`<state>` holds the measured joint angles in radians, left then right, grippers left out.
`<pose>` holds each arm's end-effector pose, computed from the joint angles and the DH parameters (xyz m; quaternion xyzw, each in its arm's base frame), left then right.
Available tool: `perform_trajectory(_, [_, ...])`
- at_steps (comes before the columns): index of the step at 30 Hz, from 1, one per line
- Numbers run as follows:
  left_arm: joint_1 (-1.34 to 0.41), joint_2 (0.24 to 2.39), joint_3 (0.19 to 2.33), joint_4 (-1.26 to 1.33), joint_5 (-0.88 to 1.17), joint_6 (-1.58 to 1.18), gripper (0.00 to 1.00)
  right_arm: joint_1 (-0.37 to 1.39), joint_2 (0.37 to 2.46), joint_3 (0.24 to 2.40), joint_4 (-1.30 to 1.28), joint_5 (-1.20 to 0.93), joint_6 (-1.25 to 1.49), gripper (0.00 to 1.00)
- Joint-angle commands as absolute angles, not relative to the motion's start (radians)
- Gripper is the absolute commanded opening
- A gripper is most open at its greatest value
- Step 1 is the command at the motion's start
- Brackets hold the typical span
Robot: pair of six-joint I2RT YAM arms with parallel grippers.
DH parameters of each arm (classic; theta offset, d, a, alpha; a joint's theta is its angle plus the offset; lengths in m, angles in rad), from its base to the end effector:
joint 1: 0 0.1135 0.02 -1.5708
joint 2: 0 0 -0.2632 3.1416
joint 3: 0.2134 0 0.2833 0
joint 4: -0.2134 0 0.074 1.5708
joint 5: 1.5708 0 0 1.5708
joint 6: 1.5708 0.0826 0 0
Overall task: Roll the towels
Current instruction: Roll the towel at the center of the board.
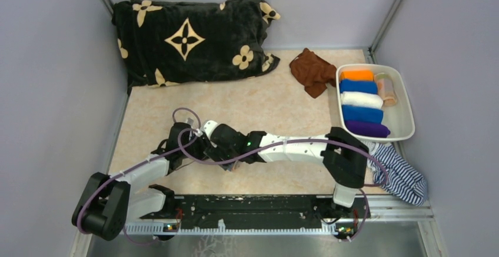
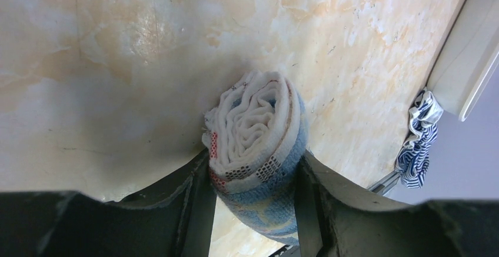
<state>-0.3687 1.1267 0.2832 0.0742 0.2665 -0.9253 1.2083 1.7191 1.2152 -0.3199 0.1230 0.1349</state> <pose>0.2218 -0.1090 0.0773 -0.2009 0.8917 -0.3307 0.2348 0.1642 0.4043 0.1782 -0.4559 0.8101 0.1818 0.3207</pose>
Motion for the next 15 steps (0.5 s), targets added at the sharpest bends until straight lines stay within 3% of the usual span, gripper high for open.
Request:
perform_trajectory(1, [-0.38, 1.16, 0.263, -0.009, 0.205, -0.893, 0.53, 1.252, 1.811, 1.274, -0.329, 0.297, 0.082, 0.64])
perform_trajectory(15, [-0.393, 1.208, 0.258, 0.042, 0.22, -0.905, 0.54, 1.263, 1.981, 1.231, -0.284, 0.29, 0.096, 0.59])
